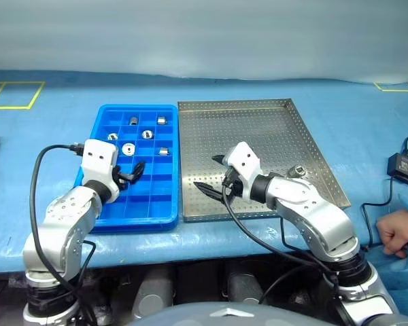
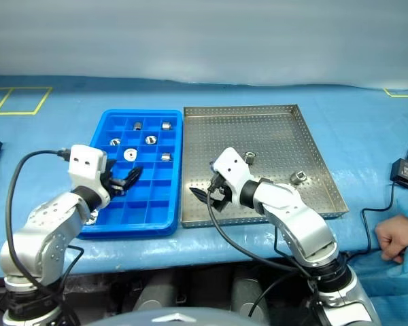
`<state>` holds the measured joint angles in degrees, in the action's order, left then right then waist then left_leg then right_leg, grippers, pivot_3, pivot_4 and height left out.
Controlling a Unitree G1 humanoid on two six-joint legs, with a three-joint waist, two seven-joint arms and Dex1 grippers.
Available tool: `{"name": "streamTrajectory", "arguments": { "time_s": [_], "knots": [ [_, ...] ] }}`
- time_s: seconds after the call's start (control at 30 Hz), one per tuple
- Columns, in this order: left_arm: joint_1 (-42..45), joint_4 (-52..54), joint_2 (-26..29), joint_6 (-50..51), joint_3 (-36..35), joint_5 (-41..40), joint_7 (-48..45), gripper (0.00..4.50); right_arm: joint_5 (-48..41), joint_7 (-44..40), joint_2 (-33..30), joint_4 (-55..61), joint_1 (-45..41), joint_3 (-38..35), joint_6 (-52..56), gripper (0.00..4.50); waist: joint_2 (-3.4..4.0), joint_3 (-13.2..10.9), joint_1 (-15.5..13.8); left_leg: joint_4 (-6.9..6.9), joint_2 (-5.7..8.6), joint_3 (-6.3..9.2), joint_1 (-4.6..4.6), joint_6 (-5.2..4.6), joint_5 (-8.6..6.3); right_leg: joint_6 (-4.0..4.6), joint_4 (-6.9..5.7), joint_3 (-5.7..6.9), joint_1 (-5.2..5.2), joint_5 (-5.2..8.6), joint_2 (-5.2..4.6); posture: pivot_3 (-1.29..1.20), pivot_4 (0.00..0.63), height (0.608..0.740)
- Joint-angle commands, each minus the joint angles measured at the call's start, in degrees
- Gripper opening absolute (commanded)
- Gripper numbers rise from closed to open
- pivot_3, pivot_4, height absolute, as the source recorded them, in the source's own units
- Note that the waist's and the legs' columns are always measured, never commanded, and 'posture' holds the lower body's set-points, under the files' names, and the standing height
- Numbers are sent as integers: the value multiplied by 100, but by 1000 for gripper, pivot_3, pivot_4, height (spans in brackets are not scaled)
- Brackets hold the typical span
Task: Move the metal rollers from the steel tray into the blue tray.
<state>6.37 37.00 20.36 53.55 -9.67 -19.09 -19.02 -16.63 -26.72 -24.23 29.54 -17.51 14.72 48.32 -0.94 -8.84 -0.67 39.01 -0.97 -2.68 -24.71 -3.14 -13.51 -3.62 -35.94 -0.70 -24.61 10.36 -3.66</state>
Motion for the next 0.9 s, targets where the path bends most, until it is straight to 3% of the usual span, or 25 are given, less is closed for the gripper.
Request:
{"name": "streamTrajectory", "arguments": {
  "time_s": [0.03,0.2,0.37,0.67,0.9],
  "knots": [
    [282,-8,112,-481,621,-153,-509,3966,330,724,303,-307,-219,-295,337,4500,0,0,16,0,0,-2,-2,0,0,2,0,-1,1,-1,0,-39,150,740],
    [738,-673,318,-895,1739,188,-916,3966,914,1708,774,-720,-377,-471,676,4500,3,2,136,0,1,-9,-5,-1,1,3,0,-5,2,-2,3,-119,150,740],
    [1232,-1357,161,-1325,2160,218,-1236,3966,1234,2280,1075,-904,-552,-836,776,4500,6,0,353,0,1,-11,-31,-4,3,0,0,-7,-6,-4,9,-210,150,740],
    [1419,-1784,2,-1749,2357,327,-1390,3966,1224,2464,1426,-2131,-1471,-1383,676,4500,11,-2,804,-1,-1,-11,-21,-8,4,-6,-4,-13,2,-6,15,-223,150,740],
    [1147,-1612,-67,-1805,2228,361,-1141,3966,1049,3207,2296,-2422,-1650,-2234,780,4500,16,-3,834,-14,-2,-7,-22,-8,4,-16,-5,-14,-3,-11,17,-161,150,740]
  ]
}}
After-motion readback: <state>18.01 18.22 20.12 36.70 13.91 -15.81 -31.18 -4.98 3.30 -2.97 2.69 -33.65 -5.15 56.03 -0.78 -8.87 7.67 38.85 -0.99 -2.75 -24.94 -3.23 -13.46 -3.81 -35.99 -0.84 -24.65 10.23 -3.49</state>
